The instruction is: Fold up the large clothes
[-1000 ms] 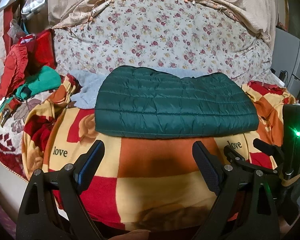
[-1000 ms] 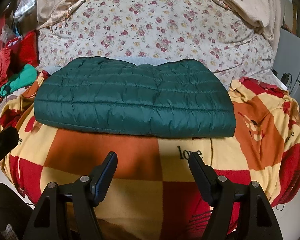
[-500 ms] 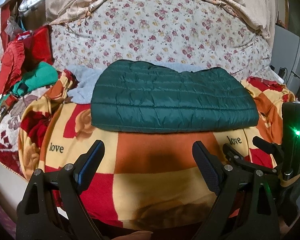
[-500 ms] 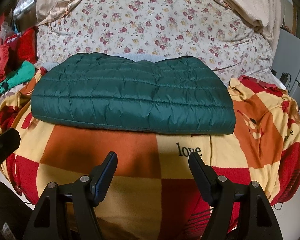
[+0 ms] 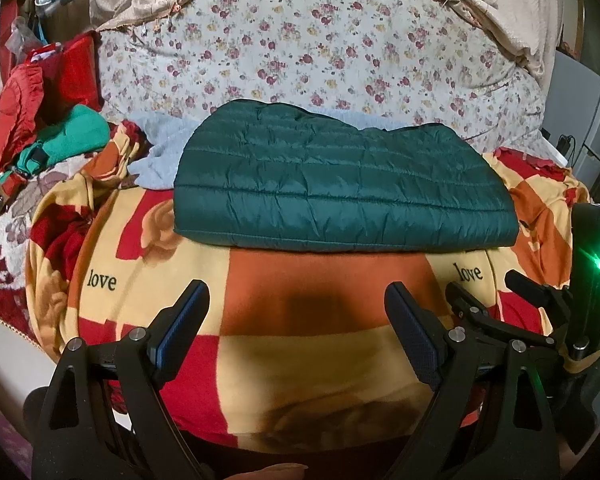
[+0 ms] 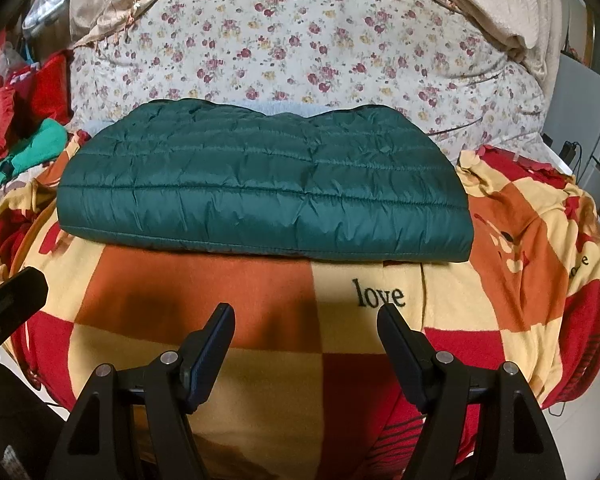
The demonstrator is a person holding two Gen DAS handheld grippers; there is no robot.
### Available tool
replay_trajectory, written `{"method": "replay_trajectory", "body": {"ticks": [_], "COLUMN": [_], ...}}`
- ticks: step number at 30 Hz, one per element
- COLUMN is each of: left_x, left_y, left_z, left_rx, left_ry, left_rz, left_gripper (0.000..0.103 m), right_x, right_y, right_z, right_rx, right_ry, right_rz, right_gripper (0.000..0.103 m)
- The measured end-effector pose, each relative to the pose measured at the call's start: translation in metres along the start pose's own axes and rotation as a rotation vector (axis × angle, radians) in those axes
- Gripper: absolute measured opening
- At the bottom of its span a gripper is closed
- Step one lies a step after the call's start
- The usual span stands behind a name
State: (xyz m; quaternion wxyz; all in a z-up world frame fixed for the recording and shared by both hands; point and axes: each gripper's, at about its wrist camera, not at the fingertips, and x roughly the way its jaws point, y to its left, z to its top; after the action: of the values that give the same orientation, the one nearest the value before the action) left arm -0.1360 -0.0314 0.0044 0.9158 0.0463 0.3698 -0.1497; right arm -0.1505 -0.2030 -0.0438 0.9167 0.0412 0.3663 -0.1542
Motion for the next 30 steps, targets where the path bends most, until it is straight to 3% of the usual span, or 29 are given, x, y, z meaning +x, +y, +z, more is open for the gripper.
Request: {"method": "replay_trajectory", "body": {"ticks": [5, 17, 23, 30], "left_x": [0.003, 0.020, 0.032, 0.035], "left_y": [-0.001, -0.010, -0.007, -0.003], "left_z": [-0.001, -0.011, -0.015, -0.015], "left_rx": [0.009, 0.028, 0.001, -0.005], "left_ry": [0.000, 0.079, 0.128, 0.123], "left_rz": [-0.006, -0.040, -0.042, -0.024], "left_gripper": [0.089, 0.089, 0.089, 0.089], "right_x": [0.002, 0.023, 0.026, 0.027], "right_y": [-0.001, -0.009, -0.007, -0.006], "right_z": [-0.001, -0.008, -0.010, -0.010], "right_rx": [-0.009, 0.020, 0.016, 0.010], "right_ry": [-0.003, 0.097, 0.108, 0.097], "right_rz": [-0.015, -0.049, -0.049, -0.044], "right_gripper": [0.071, 0.071, 0.071, 0.071]}}
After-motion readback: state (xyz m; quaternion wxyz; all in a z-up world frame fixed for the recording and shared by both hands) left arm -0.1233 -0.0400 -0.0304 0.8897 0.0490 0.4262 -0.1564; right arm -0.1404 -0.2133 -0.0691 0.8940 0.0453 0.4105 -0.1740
